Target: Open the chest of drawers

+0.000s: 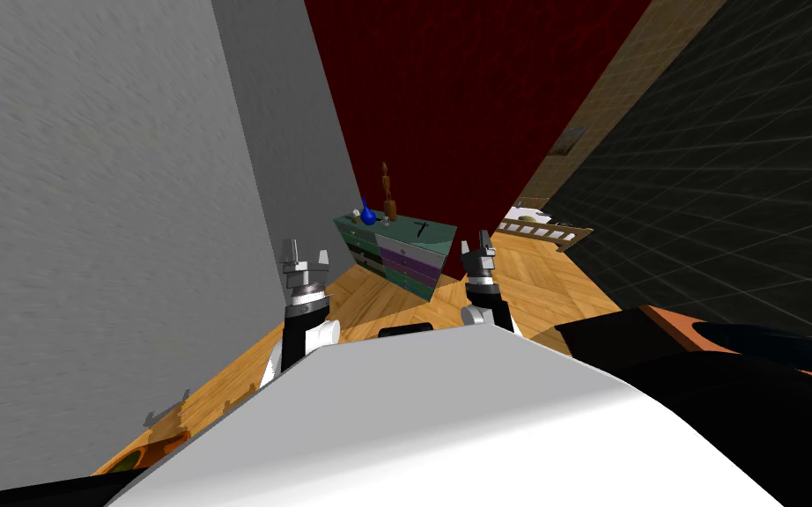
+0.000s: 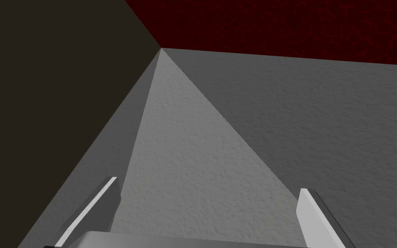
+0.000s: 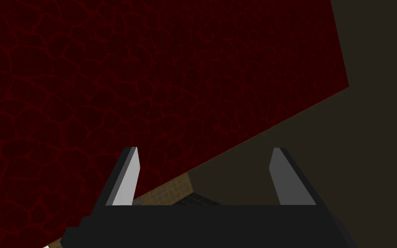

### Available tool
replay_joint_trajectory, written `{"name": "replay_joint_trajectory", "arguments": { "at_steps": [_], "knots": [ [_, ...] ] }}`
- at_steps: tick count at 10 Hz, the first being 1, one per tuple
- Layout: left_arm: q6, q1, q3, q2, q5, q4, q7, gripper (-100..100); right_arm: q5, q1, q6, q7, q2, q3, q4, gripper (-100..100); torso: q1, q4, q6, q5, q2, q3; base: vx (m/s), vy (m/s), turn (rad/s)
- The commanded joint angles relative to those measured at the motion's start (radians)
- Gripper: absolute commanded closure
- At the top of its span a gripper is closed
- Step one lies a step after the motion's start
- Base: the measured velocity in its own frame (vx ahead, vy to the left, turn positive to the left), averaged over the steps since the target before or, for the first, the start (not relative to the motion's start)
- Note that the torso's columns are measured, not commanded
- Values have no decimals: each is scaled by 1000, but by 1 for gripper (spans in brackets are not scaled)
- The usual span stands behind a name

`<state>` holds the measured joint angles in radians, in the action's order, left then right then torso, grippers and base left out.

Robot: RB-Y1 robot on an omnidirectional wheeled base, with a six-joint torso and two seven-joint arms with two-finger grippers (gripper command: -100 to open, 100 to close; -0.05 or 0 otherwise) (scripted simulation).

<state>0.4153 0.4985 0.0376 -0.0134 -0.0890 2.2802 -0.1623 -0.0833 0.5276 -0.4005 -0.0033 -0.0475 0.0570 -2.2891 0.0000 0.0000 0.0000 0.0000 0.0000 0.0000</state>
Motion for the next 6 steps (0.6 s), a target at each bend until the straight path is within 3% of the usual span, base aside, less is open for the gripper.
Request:
{"name": "replay_joint_trajectory", "arguments": {
  "at_steps": [1, 6],
  "knots": [
    [0, 0, 0, 0, 0, 0, 0, 0, 0, 0, 0, 0, 0, 0, 0, 0, 0, 41, 0, 0, 40, -82, 0, 0, 0],
    [0, 0, 0, 0, 0, 0, 0, 0, 0, 0, 0, 0, 0, 0, 0, 0, 0, 396, 0, 0, 396, -792, 0, 0, 0]
  ]
}}
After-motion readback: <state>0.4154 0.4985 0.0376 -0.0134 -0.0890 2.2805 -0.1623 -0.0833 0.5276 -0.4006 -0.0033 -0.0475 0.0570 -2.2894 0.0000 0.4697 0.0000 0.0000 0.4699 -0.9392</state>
